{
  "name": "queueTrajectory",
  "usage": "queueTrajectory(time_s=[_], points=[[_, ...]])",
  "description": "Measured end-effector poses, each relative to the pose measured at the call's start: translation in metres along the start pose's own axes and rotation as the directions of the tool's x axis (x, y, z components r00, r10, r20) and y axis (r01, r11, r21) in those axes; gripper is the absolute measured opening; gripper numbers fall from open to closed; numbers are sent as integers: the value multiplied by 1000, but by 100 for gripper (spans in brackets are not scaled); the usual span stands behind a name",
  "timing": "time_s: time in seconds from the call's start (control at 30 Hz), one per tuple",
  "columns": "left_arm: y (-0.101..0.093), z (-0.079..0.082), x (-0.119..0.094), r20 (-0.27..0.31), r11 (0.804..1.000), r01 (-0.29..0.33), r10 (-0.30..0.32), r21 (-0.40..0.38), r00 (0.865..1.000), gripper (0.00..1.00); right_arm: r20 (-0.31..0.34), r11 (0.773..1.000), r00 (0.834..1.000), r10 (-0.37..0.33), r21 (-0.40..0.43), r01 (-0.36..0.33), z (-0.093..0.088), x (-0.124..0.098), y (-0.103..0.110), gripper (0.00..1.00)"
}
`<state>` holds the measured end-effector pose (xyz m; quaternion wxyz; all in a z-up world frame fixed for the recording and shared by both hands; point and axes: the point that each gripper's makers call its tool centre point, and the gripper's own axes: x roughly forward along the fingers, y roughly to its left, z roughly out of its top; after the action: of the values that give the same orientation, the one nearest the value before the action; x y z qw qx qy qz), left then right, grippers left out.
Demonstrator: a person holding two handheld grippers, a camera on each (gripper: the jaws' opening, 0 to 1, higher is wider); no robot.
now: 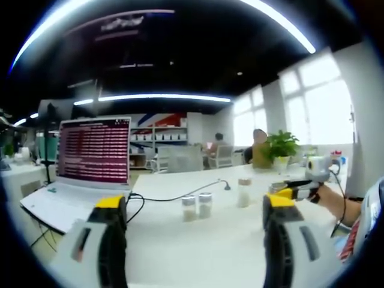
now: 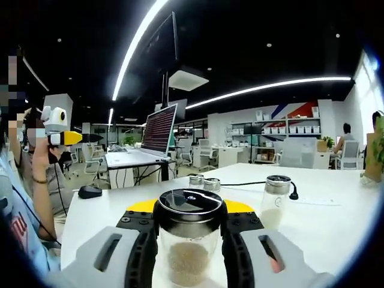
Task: Rotate the seasoning bottle until the label or dispensing opening points toward the visible target arrow and the bottle remains upright within the marked orientation range
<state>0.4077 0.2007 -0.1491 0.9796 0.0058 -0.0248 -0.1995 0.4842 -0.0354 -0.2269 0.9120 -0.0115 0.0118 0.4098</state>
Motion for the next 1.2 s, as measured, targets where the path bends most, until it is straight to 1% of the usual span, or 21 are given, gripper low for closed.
queueTrajectory(time_s=[0.2,0.37,0.53,0.67,0.83,0.97,1.2], points=[[1,-1,0,-3,1000,-5,5,-5,1000,100,-5,999,999,36,-15,-36,-3,-6,12,39],[-1,-1,0,-2,1000,-1,1,-3,1000,100,-4,999,999,45,-22,-45,-2,-9,17,39],[0,-1,0,-5,1000,-3,3,-5,1000,99,-12,997,998,55,-49,-56,-4,-10,22,39],[-1,-2,0,-5,1000,-2,2,-6,1000,99,-17,998,998,61,-31,-61,-7,-12,23,39],[0,-1,0,-3,1000,-4,4,-7,1000,99,-21,997,997,72,-33,-72,-9,-13,27,39],[0,-1,0,-4,1000,-3,3,-6,1000,99,-12,996,996,90,-1,-90,-8,-16,31,39],[-1,-1,-1,0,1000,-3,3,-4,1000,99,-23,995,995,97,-14,-97,-13,-18,35,39]])
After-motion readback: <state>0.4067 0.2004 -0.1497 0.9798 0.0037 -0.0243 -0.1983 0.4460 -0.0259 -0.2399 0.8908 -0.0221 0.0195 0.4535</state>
